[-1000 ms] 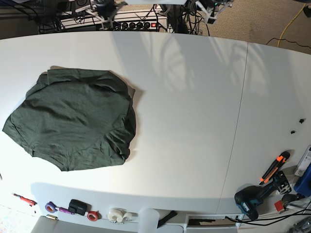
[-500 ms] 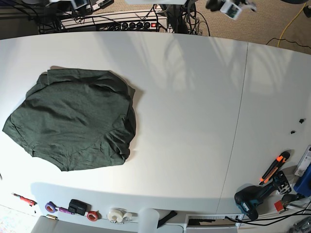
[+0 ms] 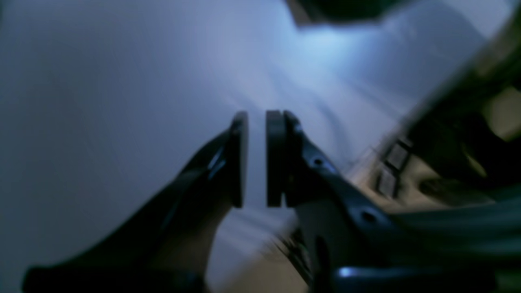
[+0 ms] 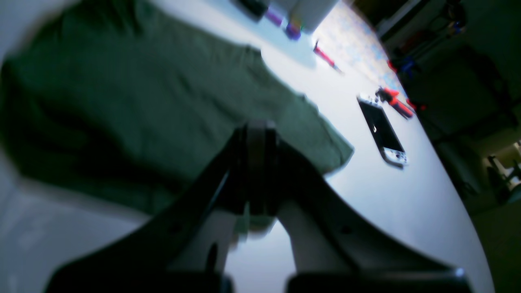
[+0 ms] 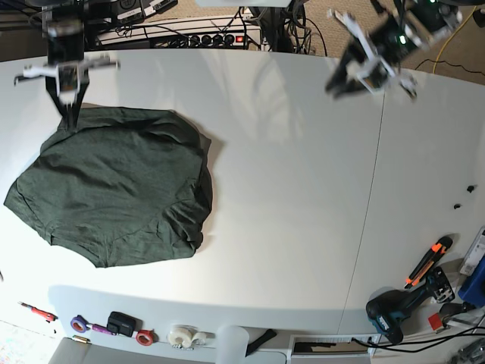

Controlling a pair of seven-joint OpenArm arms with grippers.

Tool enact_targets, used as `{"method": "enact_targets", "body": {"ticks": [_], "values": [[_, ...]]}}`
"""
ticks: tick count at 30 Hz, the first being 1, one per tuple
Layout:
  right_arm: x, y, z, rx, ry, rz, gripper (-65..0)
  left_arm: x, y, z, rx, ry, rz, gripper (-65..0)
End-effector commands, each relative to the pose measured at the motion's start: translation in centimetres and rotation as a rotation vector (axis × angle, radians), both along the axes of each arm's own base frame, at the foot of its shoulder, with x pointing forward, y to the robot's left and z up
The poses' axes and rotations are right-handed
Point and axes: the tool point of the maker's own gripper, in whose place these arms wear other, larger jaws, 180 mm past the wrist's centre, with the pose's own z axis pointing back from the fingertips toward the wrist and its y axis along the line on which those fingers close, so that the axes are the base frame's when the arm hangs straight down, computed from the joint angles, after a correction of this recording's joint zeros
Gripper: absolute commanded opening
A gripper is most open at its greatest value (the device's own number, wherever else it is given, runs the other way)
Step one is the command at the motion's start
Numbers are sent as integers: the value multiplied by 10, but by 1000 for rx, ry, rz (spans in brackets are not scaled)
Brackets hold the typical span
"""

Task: Layout the t-shirt on the table in an organized manner, then fold the t-shirt properly
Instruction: 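Lower the right gripper onto the green t-shirt and pinch its fabric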

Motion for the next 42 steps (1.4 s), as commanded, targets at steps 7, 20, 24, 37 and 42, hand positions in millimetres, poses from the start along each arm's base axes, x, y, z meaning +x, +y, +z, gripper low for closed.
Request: {"method": "enact_targets", "body": {"ticks": [7, 20, 24, 37, 42], "values": [[27, -9, 28, -26, -166, -185, -650, 43, -14, 45, -134, -188, 78, -559], [50, -5, 51, 66, -314, -308, -650, 54, -27, 57, -182, -223, 67, -559], [48, -13, 54, -46, -295, -340, -650, 74, -27, 37, -173, -204, 52, -559], [97, -61, -57, 164, -35, -246, -650, 110, -85, -13, -235, -85, -67, -559], [156, -50, -101, 401, -20, -239, -411, 107, -93, -11, -245, -86, -93, -559]]}}
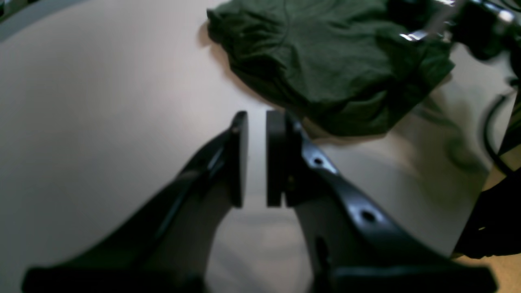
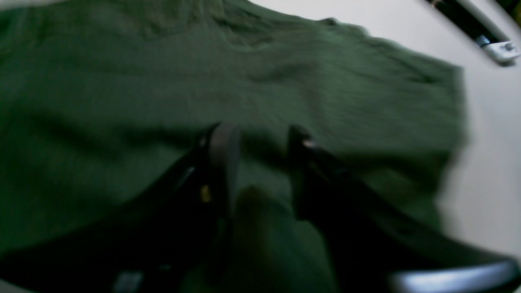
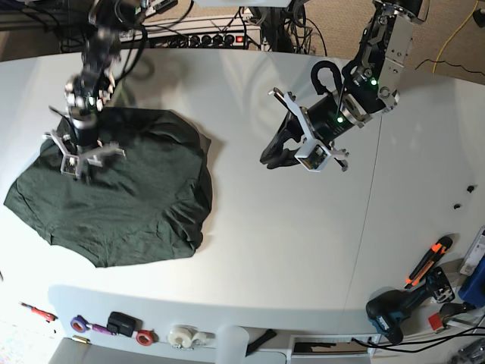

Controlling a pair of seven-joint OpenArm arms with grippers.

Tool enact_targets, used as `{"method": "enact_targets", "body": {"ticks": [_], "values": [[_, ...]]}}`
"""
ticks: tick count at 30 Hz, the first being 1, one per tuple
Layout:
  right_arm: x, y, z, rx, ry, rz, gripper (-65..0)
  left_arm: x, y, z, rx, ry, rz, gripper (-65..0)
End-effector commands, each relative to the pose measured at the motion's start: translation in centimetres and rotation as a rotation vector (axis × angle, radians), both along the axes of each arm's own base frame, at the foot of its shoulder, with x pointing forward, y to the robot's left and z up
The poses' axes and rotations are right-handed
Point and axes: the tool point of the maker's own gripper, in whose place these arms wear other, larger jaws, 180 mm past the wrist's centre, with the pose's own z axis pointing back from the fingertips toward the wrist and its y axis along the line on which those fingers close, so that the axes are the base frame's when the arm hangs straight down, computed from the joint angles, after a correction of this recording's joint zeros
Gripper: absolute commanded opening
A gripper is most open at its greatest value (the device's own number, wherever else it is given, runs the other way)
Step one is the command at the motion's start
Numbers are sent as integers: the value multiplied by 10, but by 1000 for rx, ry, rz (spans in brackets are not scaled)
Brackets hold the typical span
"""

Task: Layout the t-shirt on the table in an organized manner, then fold the t-shirt properly
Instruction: 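Lower the right gripper onto the green t-shirt and pinch its fabric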

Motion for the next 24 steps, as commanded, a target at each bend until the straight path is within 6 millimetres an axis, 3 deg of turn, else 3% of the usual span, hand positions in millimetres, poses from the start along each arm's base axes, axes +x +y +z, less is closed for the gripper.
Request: {"method": "enact_targets", "body": {"ticks": [1, 4, 11, 17, 24], "values": [[25, 1, 22, 11, -85, 10, -379, 4, -1, 15, -30, -43, -1, -559], [65, 9, 29, 86, -120, 17, -360, 5, 1, 11, 6, -53, 1, -559], [142, 25, 76, 118, -156, 3, -360, 5, 2, 10, 21, -58, 3, -559], [190, 37, 65, 53, -42, -16, -360, 5, 2, 9, 24, -56, 2, -559], [212, 41, 48, -49, 97, -46, -360, 5, 2, 7, 32, -47, 1, -559]]}}
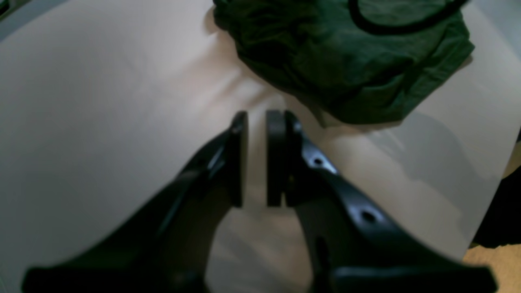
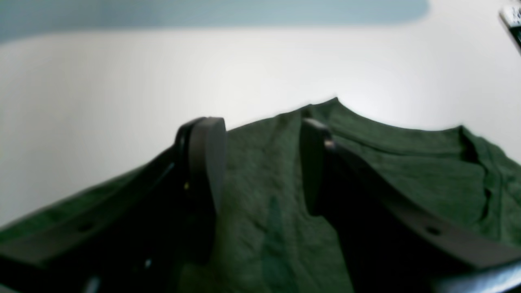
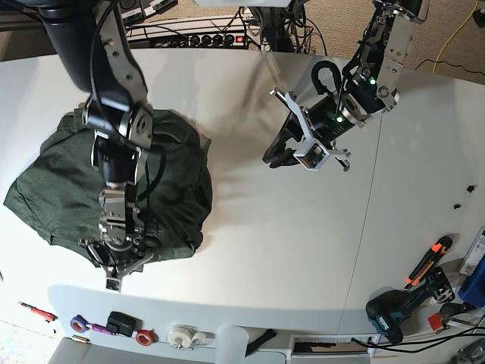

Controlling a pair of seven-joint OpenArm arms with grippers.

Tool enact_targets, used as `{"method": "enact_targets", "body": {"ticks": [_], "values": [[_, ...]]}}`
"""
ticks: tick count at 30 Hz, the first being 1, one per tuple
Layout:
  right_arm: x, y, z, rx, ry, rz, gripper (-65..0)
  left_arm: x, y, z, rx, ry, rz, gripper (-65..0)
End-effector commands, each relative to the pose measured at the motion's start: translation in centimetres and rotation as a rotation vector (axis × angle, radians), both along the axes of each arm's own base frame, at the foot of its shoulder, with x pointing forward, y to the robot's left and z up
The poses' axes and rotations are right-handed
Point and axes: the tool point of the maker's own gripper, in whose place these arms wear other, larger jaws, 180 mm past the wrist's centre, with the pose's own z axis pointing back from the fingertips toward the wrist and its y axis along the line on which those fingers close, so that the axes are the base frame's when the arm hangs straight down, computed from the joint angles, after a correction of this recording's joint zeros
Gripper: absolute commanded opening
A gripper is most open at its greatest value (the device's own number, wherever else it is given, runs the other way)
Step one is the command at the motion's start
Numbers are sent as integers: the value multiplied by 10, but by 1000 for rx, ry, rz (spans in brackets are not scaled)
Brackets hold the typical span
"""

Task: Layout the t-shirt on the table in an organized manner, then fold the t-shirt properly
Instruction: 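Lower the right gripper onto the green t-shirt and pinch its fabric, then lift the t-shirt with the right gripper and drag it aside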

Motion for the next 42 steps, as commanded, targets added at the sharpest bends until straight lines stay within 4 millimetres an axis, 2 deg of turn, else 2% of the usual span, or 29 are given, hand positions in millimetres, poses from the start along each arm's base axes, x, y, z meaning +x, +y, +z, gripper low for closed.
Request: {"method": "enact_targets", "body": {"ticks": [1, 6, 13, 23, 25, 29, 32, 35, 42], "values": [[18, -3, 33, -36, -75, 6, -360, 4, -1, 14, -30, -40, -1, -559], [18, -8, 35, -62, -86, -26, -360, 4, -1, 13, -25, -36, -2, -559], [6, -18, 18, -85, -60, -59, -360, 4, -1, 13, -25, -35, -2, -559], [-32, -16, -38, -90, 4, -43, -364, 4, -1, 13, -25, -35, -2, -559], [-40, -16, -48, -86, 13, -42, -417, 4, -1, 13, -25, -36, -2, -559], [-47, -14, -55, -98, 3, -28, -650, 4, -1, 13, -25, -35, -2, -559], [-41, -13, -46, -113, -48, -12, -650, 4, -1, 13, -25, -35, -2, -559], [-31, -16, -27, -126, -101, -15, -650, 4, -1, 13, -25, -36, -2, -559], [7, -18, 49, 21, -254, -41, -650, 4, -1, 13, -25, -36, -2, -559]]}}
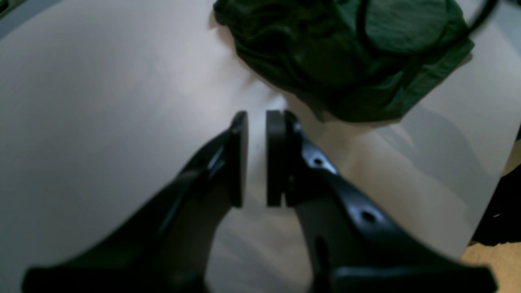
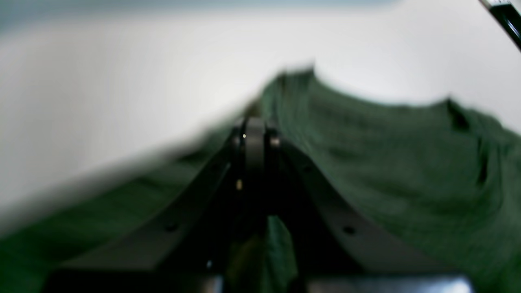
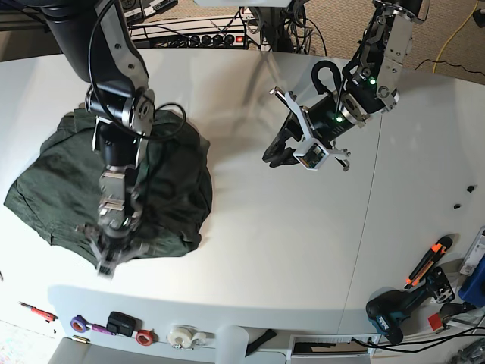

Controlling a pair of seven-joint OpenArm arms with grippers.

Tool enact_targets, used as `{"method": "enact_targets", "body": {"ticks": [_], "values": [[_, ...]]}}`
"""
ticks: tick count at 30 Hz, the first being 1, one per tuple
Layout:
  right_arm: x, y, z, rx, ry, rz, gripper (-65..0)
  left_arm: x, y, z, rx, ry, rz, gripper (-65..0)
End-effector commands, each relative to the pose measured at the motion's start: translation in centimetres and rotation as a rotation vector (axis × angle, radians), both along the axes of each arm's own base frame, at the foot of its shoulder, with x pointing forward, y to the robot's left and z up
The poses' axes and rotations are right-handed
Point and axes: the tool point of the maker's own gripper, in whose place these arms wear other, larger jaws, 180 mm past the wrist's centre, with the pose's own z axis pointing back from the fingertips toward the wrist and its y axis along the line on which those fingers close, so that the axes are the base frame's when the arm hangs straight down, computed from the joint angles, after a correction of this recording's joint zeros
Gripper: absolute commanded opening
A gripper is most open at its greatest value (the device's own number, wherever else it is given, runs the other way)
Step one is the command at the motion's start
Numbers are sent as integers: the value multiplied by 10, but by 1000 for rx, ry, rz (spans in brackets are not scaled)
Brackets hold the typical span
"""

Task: Layout the t-shirt on the table in an organized manner, then fold the t-shirt properly
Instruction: 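Lift the t-shirt with the right gripper and drag it aside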

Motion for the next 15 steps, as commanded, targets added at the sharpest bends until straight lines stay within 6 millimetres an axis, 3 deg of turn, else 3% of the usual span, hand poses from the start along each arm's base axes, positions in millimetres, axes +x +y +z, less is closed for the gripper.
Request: {"method": "enact_targets", "body": {"ticks": [1, 8, 11, 15], "values": [[22, -3, 52, -8, -126, 10, -650, 4, -1, 14, -30, -41, -1, -559], [41, 57, 151, 193, -375, 318, -650, 4, -1, 14, -33, -41, -1, -559], [37, 67, 191, 214, -474, 374, -650, 3, -4, 18, -78, -23, -6, -559], [25, 66, 242, 188, -580, 394, -650, -7, -14, 24, -131, -14, -76, -559]]}}
